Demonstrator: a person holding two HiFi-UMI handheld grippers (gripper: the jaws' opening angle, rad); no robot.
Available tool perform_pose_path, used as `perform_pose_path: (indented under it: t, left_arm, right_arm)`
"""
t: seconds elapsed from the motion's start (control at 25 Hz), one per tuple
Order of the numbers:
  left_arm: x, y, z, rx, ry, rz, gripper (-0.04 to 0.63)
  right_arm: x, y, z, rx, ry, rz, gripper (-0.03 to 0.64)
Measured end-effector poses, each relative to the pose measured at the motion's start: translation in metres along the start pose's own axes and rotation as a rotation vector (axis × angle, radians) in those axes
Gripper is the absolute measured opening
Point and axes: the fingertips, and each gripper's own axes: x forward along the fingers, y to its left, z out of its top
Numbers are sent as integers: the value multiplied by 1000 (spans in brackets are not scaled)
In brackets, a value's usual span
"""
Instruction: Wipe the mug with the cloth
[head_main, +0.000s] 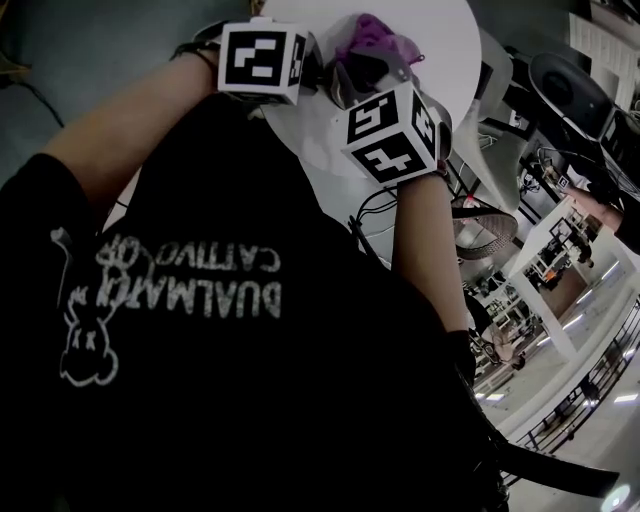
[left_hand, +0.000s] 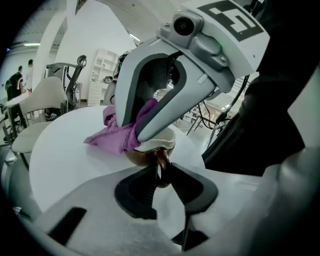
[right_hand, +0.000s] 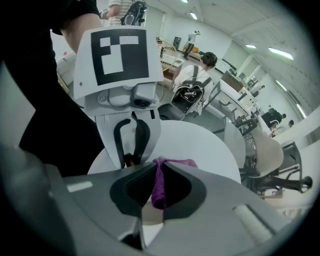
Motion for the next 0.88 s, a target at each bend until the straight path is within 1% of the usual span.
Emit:
perform_pose_path:
  t: [0.12, 0.2, 0.24, 0.4, 0.72, 0.88]
  left_arm:
    - [-2, 0, 0, -7, -11, 2, 78]
    - [-4, -2, -1, -17, -11, 0, 78]
    - [-5, -2, 1, -14, -13, 2, 78]
    - [-12, 7, 12, 38, -37, 61, 78]
    - [-7, 16, 12, 19, -29, 94, 78]
    - [-13, 11, 15, 15, -38, 136, 78]
  right_arm:
    - [2, 8, 4, -43, 20, 52, 23]
    - [3, 10, 7, -37, 32, 80, 23]
    - [3, 10, 8, -24, 36, 94, 23]
    - [8, 10, 10, 25, 56, 151, 25]
    - [22, -2, 3, 215, 98, 303, 28]
    - [21, 1, 5, 260, 174, 351, 29]
